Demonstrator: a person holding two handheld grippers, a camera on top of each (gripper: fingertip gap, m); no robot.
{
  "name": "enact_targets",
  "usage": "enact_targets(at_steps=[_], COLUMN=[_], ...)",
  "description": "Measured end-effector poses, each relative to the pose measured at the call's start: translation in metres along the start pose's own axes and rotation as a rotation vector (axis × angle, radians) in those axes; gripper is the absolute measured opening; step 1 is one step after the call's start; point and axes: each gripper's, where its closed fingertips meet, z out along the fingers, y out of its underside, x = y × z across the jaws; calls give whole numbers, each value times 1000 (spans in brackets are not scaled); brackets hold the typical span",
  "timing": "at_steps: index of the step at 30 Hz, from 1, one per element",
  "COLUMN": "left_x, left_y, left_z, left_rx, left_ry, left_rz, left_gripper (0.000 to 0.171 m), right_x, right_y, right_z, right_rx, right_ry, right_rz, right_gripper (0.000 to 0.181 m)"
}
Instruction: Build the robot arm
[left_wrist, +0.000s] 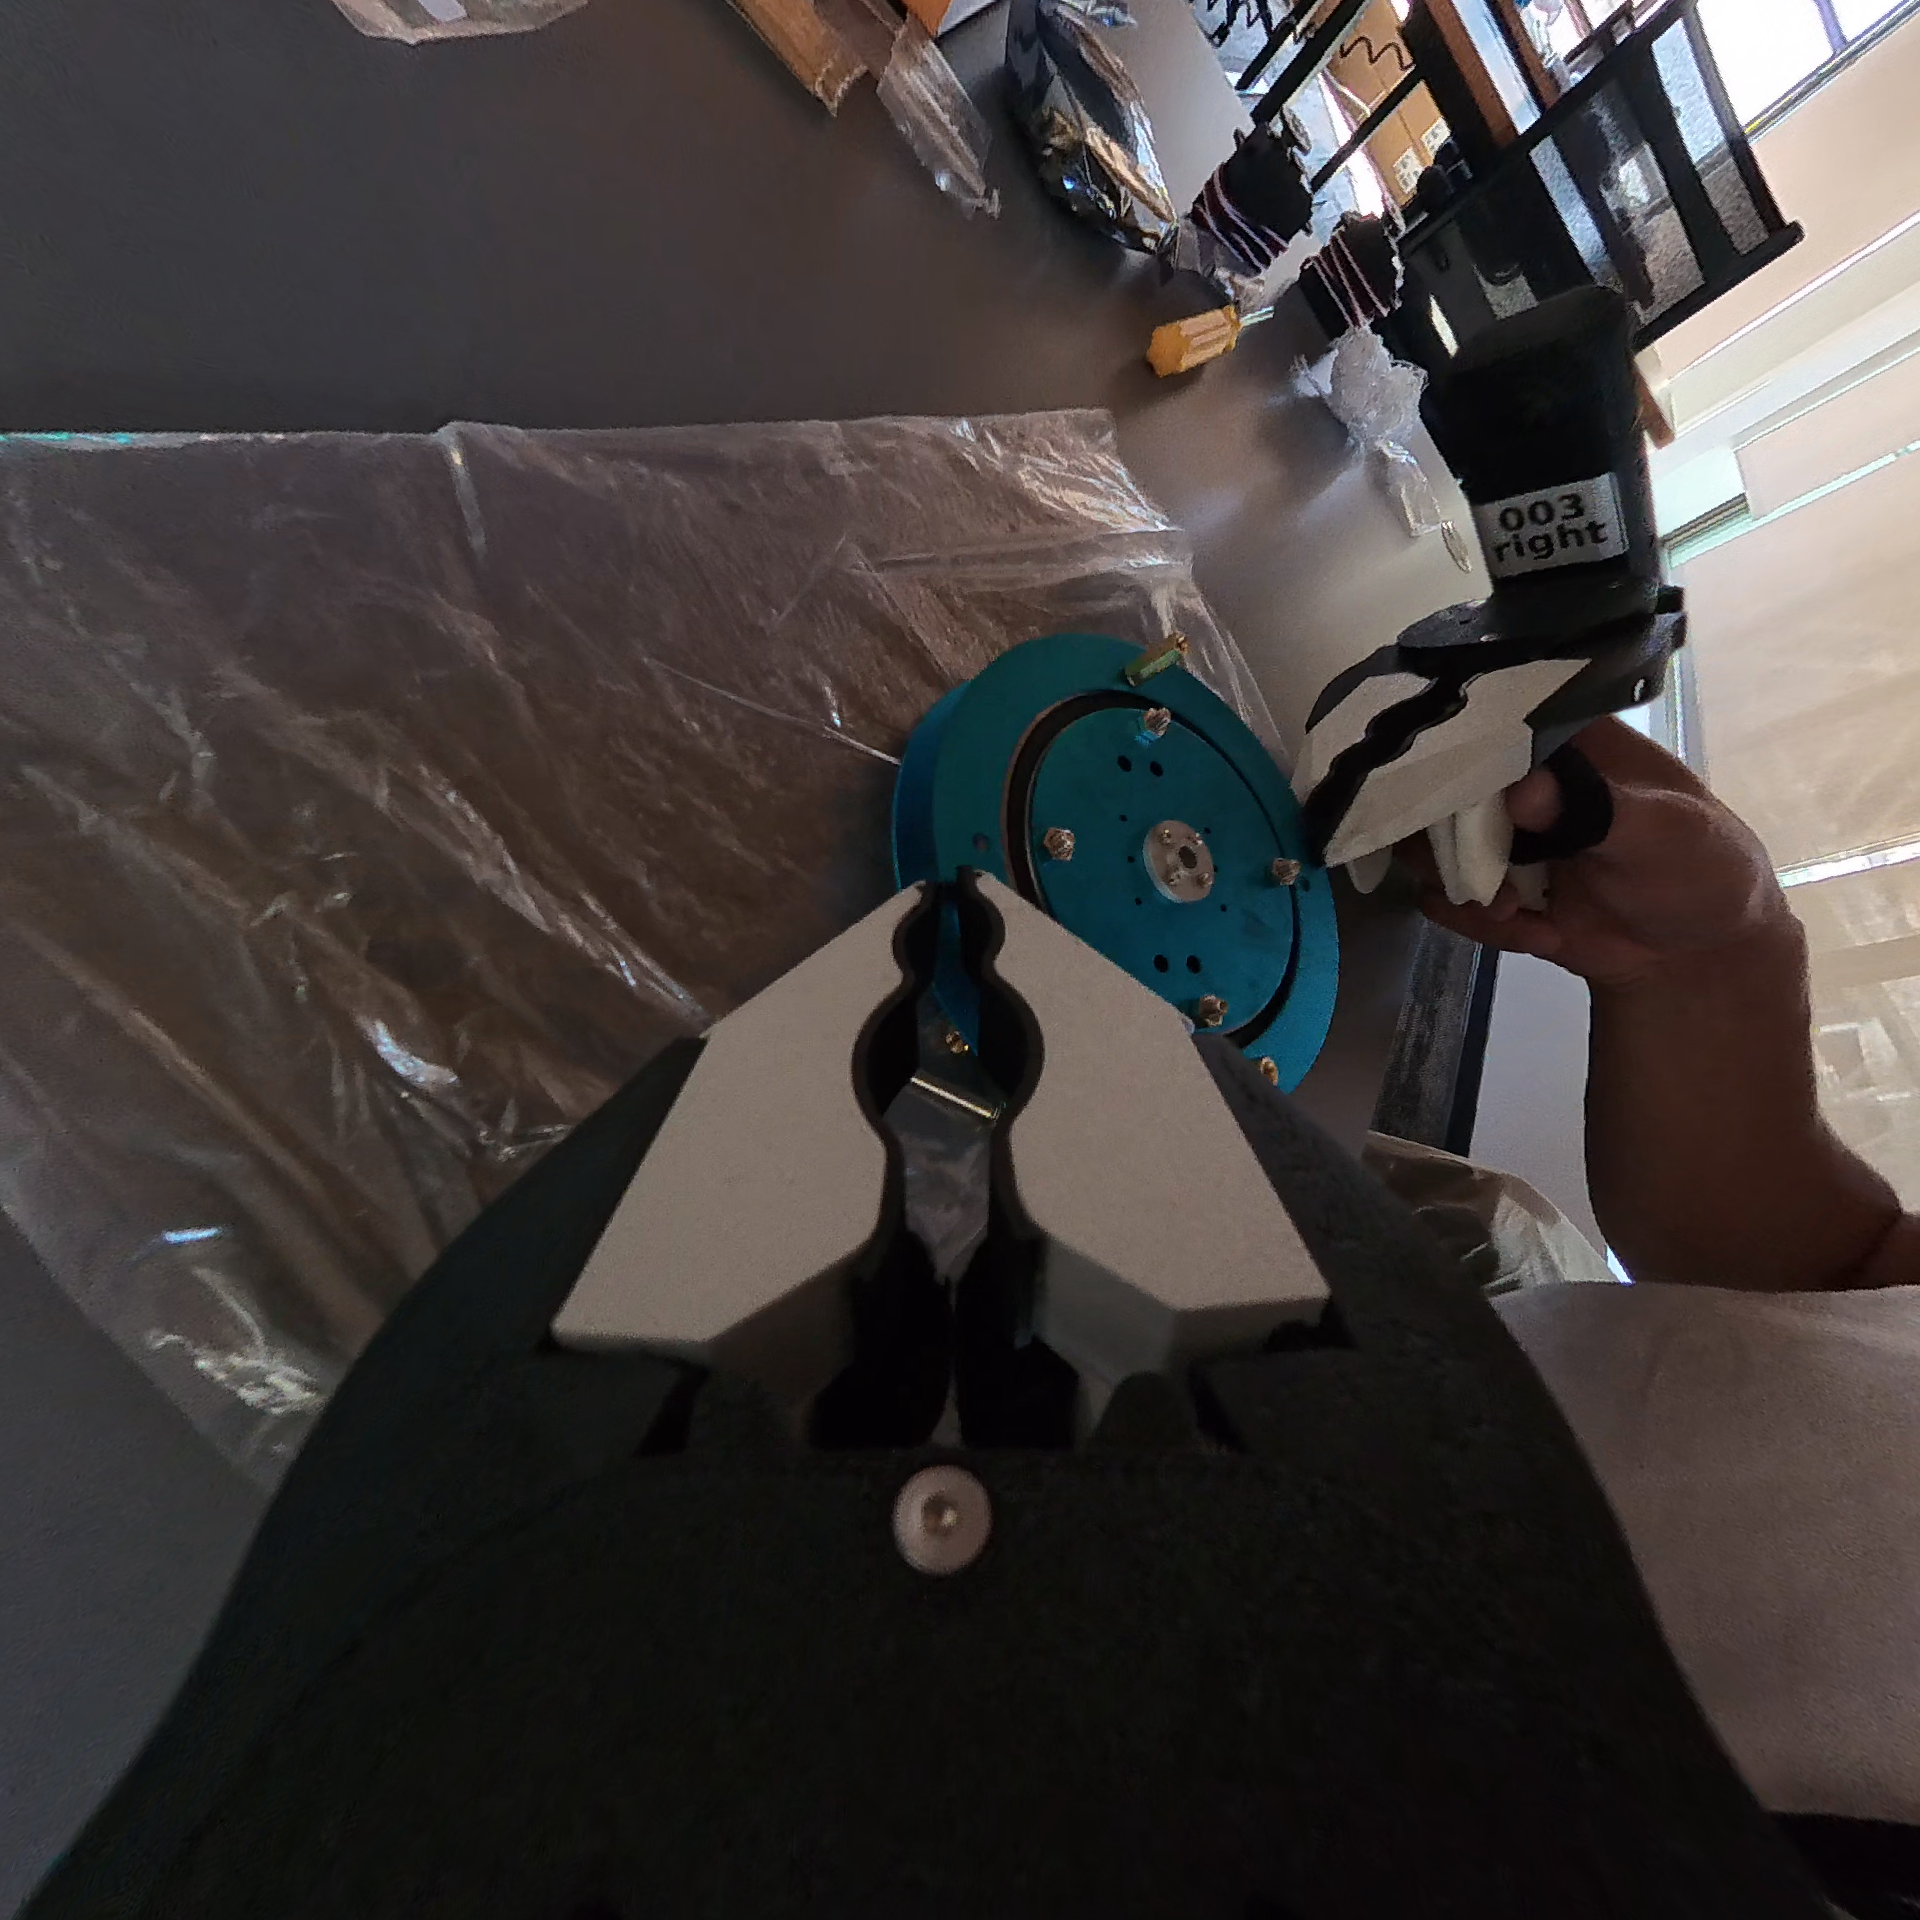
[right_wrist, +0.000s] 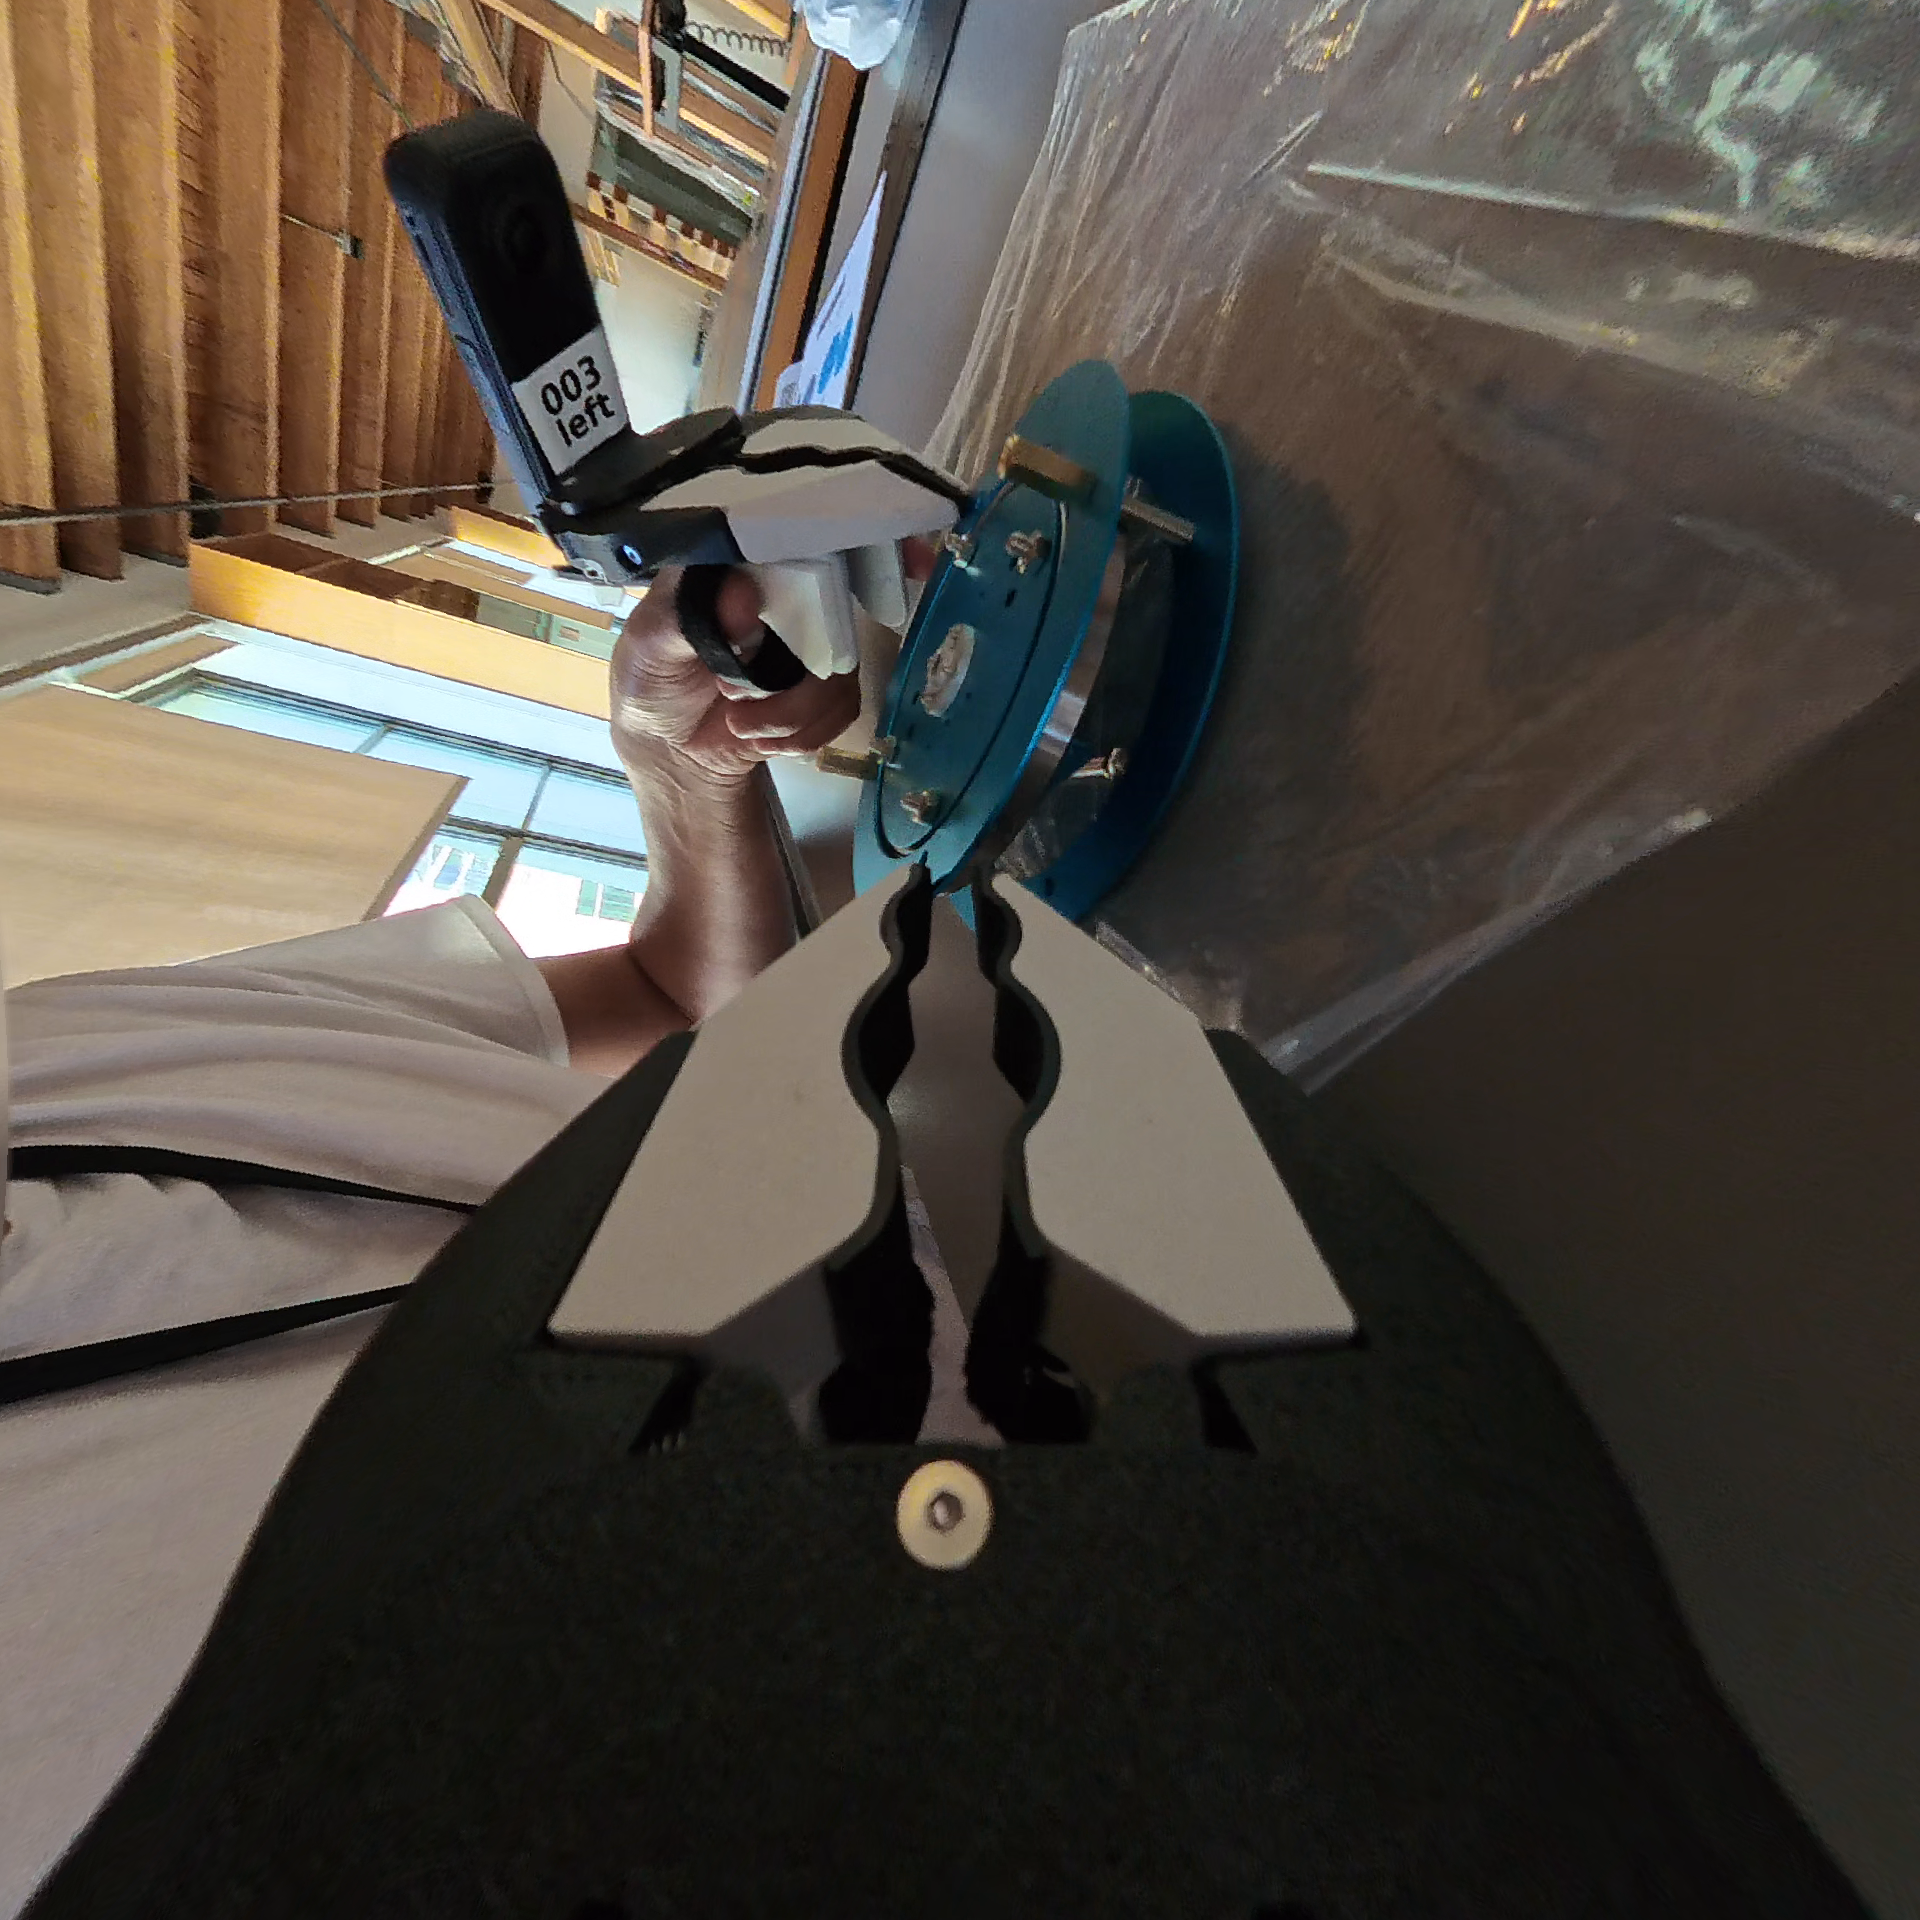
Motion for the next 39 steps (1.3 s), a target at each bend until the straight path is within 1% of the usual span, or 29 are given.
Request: enact_targets(at_steps=[4,7,10,12,14,17,20,23,26,29,31,35,39], left_x=[3,2,1,9,25,52,63,61,57,73,83,103,124], left_y=[2,2,3,3,5,13,18,31,45,64,80,110,143], left_z=[0,-1,-9,-20,-31,-39,-38,-39,-54,-70,-78,-89,-94], left_rx=[-3,6,32,77,139,216,245,203,209,246,253,273,285], left_ry=[10,-15,-78,-106,-110,-129,-207,-292,-364,-358,-372,-389,-396], left_rz=[11,28,108,188,284,398,462,510,544,562,553,527,569], left_gripper=[4,10,17,19,19,20,20,20,18,17,17,16,16], right_x=[0,1,1,1,-6,-11,-11,-24,-38,-47,-50,-49,-53], right_y=[0,1,1,-1,-6,-5,-1,7,26,60,86,134,160], right_z=[-3,-3,-7,-13,-20,-21,-16,-20,-32,-38,-37,-31,-40], right_rx=[6,4,12,33,73,87,107,156,203,245,281,355,480], right_ry=[5,3,9,31,42,122,207,212,231,258,249,194,233], right_rz=[-3,3,-1,-25,-108,-319,-497,-584,-667,-746,-763,-743,-809], right_gripper=[6,8,11,12,13,15,21,22,21,19,19,26,33])
